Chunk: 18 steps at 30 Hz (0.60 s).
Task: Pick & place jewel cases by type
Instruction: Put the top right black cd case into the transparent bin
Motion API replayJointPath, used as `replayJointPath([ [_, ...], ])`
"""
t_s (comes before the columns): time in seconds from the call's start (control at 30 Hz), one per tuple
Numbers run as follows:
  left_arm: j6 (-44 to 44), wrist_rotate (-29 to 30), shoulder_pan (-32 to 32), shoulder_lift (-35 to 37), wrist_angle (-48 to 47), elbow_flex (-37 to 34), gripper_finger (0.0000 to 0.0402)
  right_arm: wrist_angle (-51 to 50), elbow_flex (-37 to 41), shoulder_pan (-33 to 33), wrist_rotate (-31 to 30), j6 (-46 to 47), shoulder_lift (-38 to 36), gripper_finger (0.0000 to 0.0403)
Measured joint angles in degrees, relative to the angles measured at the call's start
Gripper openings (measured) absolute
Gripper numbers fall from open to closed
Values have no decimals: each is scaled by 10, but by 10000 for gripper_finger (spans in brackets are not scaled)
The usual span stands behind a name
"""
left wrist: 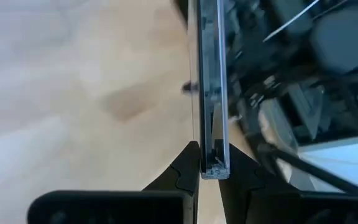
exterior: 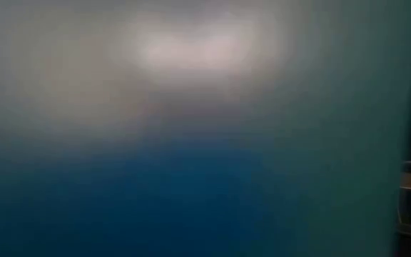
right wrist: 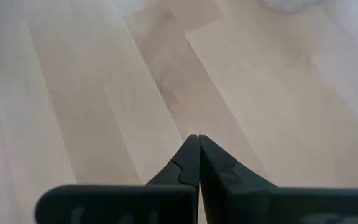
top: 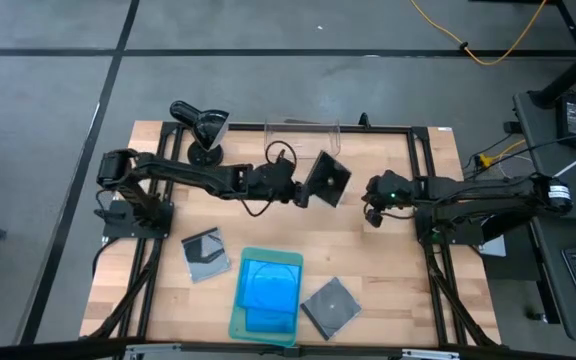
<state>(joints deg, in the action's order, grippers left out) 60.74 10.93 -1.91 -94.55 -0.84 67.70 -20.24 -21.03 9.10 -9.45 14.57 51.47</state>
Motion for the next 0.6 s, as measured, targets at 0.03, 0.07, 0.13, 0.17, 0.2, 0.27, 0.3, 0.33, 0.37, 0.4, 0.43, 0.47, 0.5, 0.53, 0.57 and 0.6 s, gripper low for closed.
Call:
replayJointPath([
  [0.03,-14,10,2,9,5,0,25,4,7,0,0,0,-12,4],
  [0.07,-28,16,3,17,10,0,25,9,12,-1,1,-2,-24,3],
  [0.13,-54,30,3,31,24,0,26,25,21,-2,6,-23,-48,4],
  [0.17,-63,34,3,39,33,0,26,35,23,-3,11,-36,-59,4],
  [0.2,-71,41,3,44,42,0,25,44,24,-3,16,-48,-70,4],
  [0.27,-86,47,5,56,64,0,25,73,22,-3,21,-71,-90,4],
  [0.3,-96,52,7,59,77,0,25,85,21,-3,20,-82,-100,3],
  [0.33,-107,56,10,61,94,0,25,97,20,-3,20,-93,-107,4],
  [0.37,-116,58,13,64,103,0,25,103,17,-3,20,-104,-114,4],
  [0.4,-121,63,17,67,107,0,25,106,14,-3,20,-110,-118,4],
  [0.43,-124,68,20,68,118,0,25,108,10,-3,20,-119,-121,3],
  [0.47,-125,73,24,70,122,1,25,107,7,-3,20,-122,-123,3],
  [0.5,-126,80,28,73,119,1,25,106,5,-3,20,-124,-124,4],
  [0.53,-135,87,31,74,119,1,25,106,3,-3,22,-127,-125,4],
  [0.57,-149,89,36,75,121,1,25,106,2,-3,27,-132,-126,4],
  [0.6,-166,92,40,75,124,1,25,106,2,-3,32,-134,-127,4],
])
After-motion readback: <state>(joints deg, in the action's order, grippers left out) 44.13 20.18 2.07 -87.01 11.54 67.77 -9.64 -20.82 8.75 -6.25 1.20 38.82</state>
